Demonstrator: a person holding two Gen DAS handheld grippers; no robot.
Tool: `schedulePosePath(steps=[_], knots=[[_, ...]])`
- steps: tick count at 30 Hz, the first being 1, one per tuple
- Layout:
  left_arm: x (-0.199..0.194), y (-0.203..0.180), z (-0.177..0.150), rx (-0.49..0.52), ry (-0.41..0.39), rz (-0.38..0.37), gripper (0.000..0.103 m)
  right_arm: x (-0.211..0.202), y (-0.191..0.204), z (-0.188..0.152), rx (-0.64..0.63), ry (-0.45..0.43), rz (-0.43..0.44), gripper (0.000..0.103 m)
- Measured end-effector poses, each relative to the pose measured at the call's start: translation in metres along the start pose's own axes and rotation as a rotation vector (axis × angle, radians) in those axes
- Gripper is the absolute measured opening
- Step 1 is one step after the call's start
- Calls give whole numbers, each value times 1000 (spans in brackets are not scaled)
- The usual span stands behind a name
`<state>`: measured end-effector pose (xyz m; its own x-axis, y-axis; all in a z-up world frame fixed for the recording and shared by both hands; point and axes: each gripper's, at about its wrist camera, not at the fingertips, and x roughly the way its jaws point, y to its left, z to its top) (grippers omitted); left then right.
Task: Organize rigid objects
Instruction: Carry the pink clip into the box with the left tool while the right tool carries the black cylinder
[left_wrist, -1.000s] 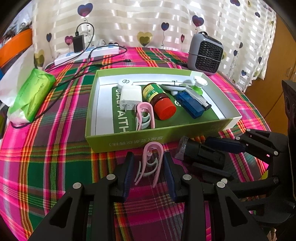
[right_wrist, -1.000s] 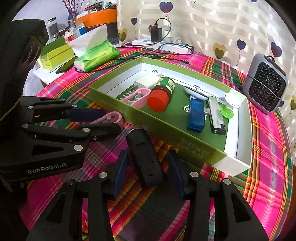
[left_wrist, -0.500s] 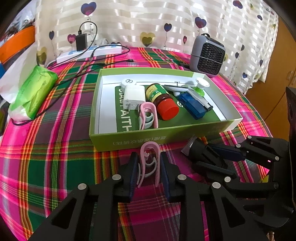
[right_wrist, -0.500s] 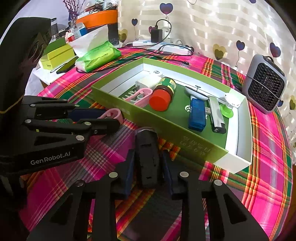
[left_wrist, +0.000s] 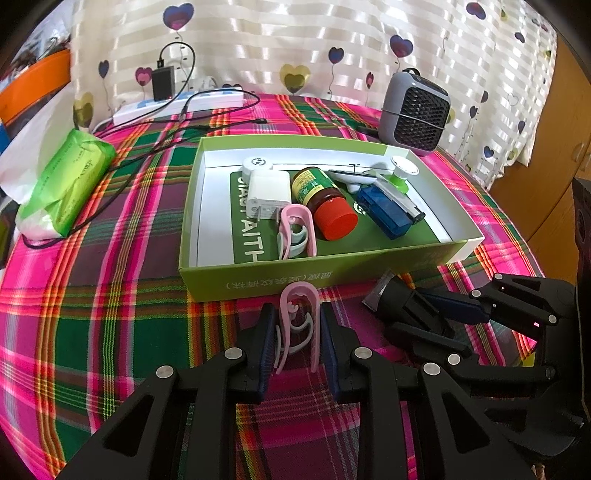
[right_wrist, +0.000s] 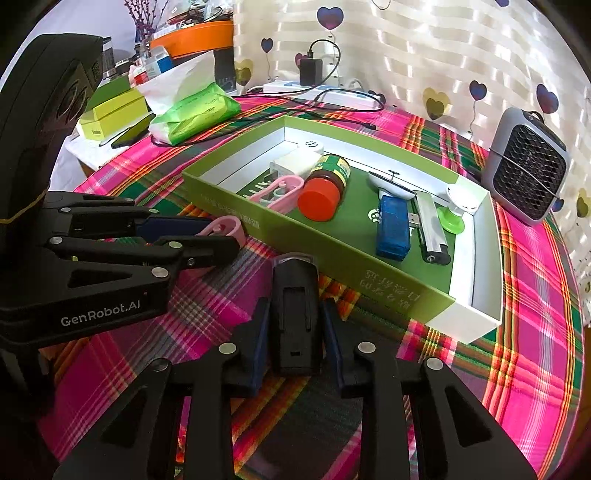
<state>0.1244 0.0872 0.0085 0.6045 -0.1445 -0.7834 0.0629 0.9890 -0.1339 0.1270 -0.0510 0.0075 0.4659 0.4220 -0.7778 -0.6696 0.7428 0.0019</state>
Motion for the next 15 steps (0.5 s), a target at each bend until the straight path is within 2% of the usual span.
schedulePosePath(steps=[15], knots=[[-9, 1, 1, 0, -11, 7, 22, -11, 1, 2, 36, -28, 25, 28]])
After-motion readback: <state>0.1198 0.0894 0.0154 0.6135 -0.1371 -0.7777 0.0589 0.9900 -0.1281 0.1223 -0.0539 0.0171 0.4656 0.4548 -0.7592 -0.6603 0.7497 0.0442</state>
